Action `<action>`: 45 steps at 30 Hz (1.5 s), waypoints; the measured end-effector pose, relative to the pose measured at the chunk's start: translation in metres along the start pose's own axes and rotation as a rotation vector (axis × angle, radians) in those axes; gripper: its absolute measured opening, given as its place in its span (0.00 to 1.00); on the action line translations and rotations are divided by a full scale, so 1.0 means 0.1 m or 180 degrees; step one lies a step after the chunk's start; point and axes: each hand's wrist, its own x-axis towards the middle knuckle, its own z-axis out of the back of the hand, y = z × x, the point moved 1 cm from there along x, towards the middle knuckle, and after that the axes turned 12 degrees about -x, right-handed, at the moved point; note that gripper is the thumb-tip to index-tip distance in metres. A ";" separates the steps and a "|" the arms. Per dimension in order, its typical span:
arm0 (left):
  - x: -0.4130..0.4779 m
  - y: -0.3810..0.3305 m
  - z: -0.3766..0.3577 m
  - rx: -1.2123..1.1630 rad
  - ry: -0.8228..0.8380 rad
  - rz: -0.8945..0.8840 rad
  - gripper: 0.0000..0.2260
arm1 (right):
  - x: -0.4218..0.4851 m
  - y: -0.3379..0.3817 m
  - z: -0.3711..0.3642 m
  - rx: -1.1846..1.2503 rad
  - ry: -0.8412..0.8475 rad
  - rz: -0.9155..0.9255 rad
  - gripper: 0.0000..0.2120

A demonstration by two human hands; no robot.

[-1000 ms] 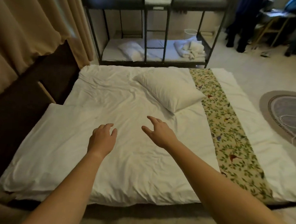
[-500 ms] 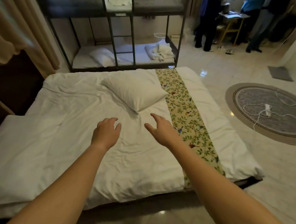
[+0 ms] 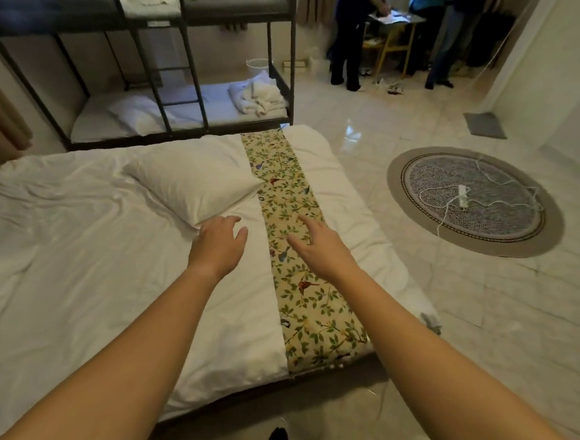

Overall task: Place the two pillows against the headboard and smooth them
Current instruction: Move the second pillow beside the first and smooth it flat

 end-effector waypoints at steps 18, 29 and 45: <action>1.63 -1.24 -1.12 0.0219 0.0247 0.0031 0.22 | 1.49 -1.47 0.71 0.0035 0.0015 -0.0160 0.36; 2.09 -2.04 -1.95 0.0207 -0.0183 0.0534 0.21 | 2.32 -2.61 1.17 -0.0098 0.0174 0.0445 0.35; 2.02 -3.17 -2.84 -0.0025 -0.0888 0.1482 0.23 | 3.05 -3.64 1.81 -0.0170 0.0664 0.1546 0.35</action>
